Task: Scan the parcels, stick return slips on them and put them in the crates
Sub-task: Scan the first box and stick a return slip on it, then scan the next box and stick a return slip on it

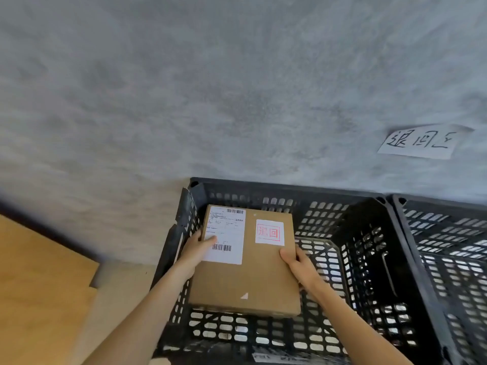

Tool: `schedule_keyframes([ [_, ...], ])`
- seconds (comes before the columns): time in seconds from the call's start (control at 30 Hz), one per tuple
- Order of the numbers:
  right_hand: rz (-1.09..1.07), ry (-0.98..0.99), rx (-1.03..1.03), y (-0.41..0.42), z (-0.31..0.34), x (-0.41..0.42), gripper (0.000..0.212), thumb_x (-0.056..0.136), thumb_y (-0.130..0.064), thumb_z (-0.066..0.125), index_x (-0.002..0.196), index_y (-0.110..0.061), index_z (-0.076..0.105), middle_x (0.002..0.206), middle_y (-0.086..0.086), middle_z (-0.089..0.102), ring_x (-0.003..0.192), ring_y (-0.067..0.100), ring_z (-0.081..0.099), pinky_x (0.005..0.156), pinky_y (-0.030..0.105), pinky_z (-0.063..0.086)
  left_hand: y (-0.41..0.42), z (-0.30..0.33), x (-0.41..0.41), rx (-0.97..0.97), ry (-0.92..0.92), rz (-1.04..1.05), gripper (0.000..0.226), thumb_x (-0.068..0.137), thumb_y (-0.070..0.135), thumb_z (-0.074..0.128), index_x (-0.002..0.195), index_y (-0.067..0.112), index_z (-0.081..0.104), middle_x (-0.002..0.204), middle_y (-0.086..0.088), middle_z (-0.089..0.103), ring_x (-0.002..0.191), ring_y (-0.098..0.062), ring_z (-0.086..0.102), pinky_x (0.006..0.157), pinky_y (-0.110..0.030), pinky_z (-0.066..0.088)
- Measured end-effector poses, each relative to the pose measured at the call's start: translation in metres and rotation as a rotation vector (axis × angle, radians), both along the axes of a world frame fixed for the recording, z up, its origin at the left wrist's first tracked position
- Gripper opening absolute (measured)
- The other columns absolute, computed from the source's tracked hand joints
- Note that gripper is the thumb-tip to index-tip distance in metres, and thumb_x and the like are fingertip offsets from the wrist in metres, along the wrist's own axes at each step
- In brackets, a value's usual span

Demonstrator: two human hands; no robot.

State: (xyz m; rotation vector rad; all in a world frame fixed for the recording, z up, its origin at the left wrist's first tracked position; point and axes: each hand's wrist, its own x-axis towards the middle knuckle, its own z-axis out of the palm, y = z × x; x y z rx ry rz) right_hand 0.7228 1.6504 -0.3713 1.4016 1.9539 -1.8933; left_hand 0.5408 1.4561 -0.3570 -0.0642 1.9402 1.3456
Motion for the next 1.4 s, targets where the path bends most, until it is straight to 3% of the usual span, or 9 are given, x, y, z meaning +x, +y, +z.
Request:
schedule_keyframes([
  [0.17, -0.007, -0.057, 0.038, -0.004, -0.023, -0.009, 0.055, 0.096, -0.039, 0.055, 0.145, -0.024, 0.036, 0.129, 0.003, 0.059, 0.099, 0.014, 0.056, 0.086, 0.029, 0.045, 0.007, -0.029, -0.003, -0.119, 0.008, -0.004, 0.038, 0.099, 0.014, 0.052, 0.136, 0.015, 0.047, 0.126, -0.007, 0.062, 0.094, -0.017, 0.06, 0.066, -0.023, 0.046],
  [0.4, -0.015, -0.111, 0.029, -0.007, -0.047, -0.014, 0.06, 0.094, -0.038, 0.058, 0.148, -0.025, 0.035, 0.132, 0.003, 0.058, 0.112, 0.019, 0.056, 0.1, 0.038, 0.047, 0.011, -0.06, -0.006, -0.209, -0.028, 0.007, 0.038, 0.1, 0.014, 0.049, 0.137, 0.014, 0.044, 0.127, -0.007, 0.059, 0.102, -0.021, 0.059, 0.08, -0.031, 0.047],
  [0.6, -0.01, -0.136, 0.008, -0.009, -0.052, -0.016, 0.064, 0.095, -0.04, 0.056, 0.15, -0.026, 0.028, 0.136, 0.002, 0.055, 0.12, 0.021, 0.053, 0.098, 0.034, 0.043, 0.011, -0.064, -0.008, -0.235, -0.043, -0.005, 0.038, 0.098, 0.018, 0.051, 0.136, 0.016, 0.044, 0.125, -0.005, 0.061, 0.106, -0.024, 0.061, 0.09, -0.041, 0.051],
  [0.77, -0.004, -0.152, 0.021, -0.007, -0.054, -0.017, 0.07, 0.093, -0.042, 0.059, 0.151, -0.024, 0.025, 0.14, 0.003, 0.053, 0.125, 0.024, 0.051, 0.108, 0.041, 0.04, 0.012, -0.06, -0.012, -0.195, -0.008, 0.004, 0.048, 0.097, 0.021, 0.053, 0.143, 0.017, 0.039, 0.13, -0.006, 0.06, 0.104, -0.023, 0.064, 0.086, -0.041, 0.055],
  [0.87, 0.034, -0.2, 0.097, -0.004, -0.053, -0.021, 0.077, 0.092, -0.043, 0.06, 0.153, -0.018, 0.02, 0.143, 0.006, 0.049, 0.129, 0.027, 0.049, 0.109, 0.041, 0.039, 0.015, -0.041, -0.007, -0.204, 0.031, -0.011, 0.043, 0.098, 0.017, 0.051, 0.141, 0.016, 0.043, 0.128, -0.005, 0.061, 0.1, -0.021, 0.064, 0.072, -0.03, 0.053],
  [1.03, 0.248, -0.301, 0.282, 0.008, -0.032, -0.033, 0.075, 0.092, -0.043, 0.058, 0.152, -0.015, 0.023, 0.144, 0.01, 0.048, 0.129, 0.029, 0.048, 0.107, 0.04, 0.041, 0.023, -0.007, -0.001, -0.275, 0.208, -0.105, 0.046, 0.101, 0.017, 0.048, 0.145, 0.012, 0.037, 0.138, -0.005, 0.052, 0.117, -0.024, 0.056, 0.075, -0.023, 0.044],
  [1.13, 0.363, -0.349, 0.432, 0.016, -0.001, -0.044, 0.07, 0.092, -0.041, 0.057, 0.15, -0.013, 0.028, 0.141, 0.013, 0.049, 0.126, 0.03, 0.049, 0.104, 0.041, 0.044, 0.027, 0.019, 0.0, -0.257, 0.322, -0.19, 0.045, 0.1, 0.019, 0.05, 0.143, 0.012, 0.039, 0.138, -0.006, 0.053, 0.117, -0.022, 0.055, 0.082, -0.028, 0.047],
  [1.27, 0.487, -0.304, 0.67, 0.01, 0.061, -0.064, 0.065, 0.094, -0.029, 0.055, 0.15, -0.013, 0.025, 0.145, 0.015, 0.043, 0.129, 0.032, 0.045, 0.105, 0.042, 0.043, 0.02, 0.073, -0.002, -0.179, 0.591, -0.203, 0.043, 0.099, 0.016, 0.051, 0.141, 0.012, 0.045, 0.142, -0.005, 0.051, 0.129, -0.021, 0.049, 0.1, -0.031, 0.042],
  [1.4, 0.603, -0.181, 0.832, -0.023, 0.136, -0.09, 0.064, 0.097, -0.035, 0.054, 0.151, -0.013, 0.026, 0.147, 0.014, 0.042, 0.13, 0.031, 0.045, 0.103, 0.041, 0.043, -0.015, 0.147, -0.016, -0.083, 0.75, -0.122, 0.037, 0.098, 0.015, 0.053, 0.134, 0.011, 0.053, 0.138, -0.005, 0.056, 0.125, -0.019, 0.052, 0.101, -0.026, 0.039],
])
